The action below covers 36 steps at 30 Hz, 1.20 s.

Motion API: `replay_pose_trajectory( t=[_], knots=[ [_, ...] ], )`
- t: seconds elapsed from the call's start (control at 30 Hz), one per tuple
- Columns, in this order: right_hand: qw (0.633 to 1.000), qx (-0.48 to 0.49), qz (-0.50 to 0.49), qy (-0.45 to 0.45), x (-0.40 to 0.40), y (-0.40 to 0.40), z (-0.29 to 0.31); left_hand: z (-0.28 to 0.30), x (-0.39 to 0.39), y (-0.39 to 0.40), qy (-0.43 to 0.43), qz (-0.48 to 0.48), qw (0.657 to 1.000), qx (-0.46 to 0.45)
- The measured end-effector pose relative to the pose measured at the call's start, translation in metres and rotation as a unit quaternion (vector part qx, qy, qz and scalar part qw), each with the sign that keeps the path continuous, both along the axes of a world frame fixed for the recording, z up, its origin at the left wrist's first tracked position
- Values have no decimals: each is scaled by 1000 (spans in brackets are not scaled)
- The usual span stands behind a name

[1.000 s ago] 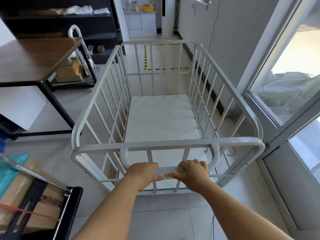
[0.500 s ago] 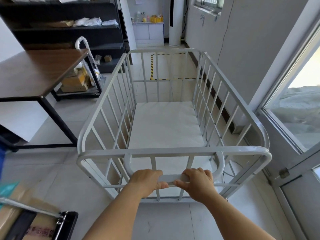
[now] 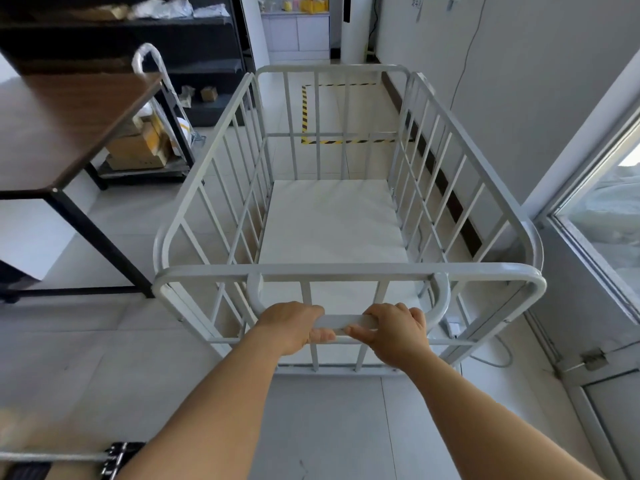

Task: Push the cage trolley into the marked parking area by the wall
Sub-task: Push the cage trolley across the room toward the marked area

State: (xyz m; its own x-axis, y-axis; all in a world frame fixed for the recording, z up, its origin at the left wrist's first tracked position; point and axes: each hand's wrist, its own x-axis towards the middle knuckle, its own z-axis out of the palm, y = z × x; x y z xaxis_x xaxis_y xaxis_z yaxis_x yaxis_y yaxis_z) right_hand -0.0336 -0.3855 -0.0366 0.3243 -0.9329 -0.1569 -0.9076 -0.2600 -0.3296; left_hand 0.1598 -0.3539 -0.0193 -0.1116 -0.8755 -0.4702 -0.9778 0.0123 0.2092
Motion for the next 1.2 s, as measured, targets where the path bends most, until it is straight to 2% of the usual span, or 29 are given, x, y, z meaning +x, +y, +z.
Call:
replay_pose_trajectory(
  t=[0.6,1.2],
  knots=[
    [998,8,-61,-25,133,-126,5,5,136,-143,25,-64,998,-9],
    [996,-41,-74,-19,271,-292,-11,0,276,-316,-12,-92,995,-36]
  ],
)
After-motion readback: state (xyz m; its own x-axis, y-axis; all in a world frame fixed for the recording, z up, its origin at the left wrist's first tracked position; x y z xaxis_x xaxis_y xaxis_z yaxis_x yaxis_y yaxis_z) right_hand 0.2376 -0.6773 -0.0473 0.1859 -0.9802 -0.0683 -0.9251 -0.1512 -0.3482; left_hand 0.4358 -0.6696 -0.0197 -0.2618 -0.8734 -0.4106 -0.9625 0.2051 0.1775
